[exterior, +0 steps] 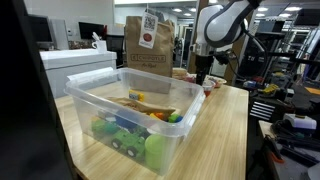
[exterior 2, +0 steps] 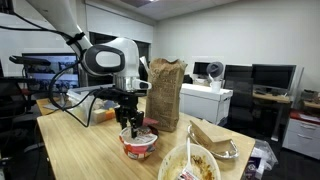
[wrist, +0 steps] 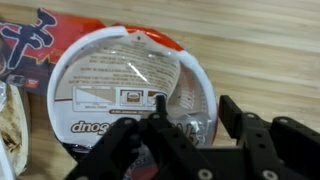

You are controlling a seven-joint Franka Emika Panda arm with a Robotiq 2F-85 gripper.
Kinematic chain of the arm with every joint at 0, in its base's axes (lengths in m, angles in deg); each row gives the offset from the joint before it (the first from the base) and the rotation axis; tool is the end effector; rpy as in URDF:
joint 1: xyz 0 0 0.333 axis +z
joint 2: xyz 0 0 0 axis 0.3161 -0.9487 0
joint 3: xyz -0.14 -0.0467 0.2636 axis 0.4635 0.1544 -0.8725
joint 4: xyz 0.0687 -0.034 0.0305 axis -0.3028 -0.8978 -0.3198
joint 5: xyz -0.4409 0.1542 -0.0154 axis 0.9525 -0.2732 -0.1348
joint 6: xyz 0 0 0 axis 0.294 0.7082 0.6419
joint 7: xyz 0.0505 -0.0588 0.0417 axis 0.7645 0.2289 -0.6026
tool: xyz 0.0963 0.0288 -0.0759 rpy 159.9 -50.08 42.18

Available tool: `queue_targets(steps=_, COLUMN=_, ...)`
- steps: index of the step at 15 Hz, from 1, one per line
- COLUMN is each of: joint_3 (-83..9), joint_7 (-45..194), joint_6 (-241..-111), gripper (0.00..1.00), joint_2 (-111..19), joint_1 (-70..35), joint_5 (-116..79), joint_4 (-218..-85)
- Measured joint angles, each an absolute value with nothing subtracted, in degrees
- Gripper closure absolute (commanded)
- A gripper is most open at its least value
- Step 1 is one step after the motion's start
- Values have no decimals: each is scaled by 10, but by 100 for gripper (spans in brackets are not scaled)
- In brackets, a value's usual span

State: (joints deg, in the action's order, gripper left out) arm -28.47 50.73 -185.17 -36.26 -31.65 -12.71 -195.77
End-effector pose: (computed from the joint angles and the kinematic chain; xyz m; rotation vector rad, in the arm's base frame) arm 0.4888 -0.2390 0.1747 3.0342 0.0117 -0.0761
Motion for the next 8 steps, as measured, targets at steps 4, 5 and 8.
queue_targets(steps=4, joint_3=-287, joint_7=507, joint_6=-1857, gripper=97, joint_2=-351, joint_1=-309, joint_5=-119, joint_4=-1966)
queue_targets(steps=5, joint_3=-287, joint_7=509, joint_6=-1857, gripper=100, joint_2=-346, joint_1=-308, joint_5=-113, joint_4=-1972)
queue_targets(steps=8, joint_3=-287, joint_7=540, joint_6=-1856, gripper=97, joint_2=-320, joint_1=-308, joint_5=-57, joint_4=-1997)
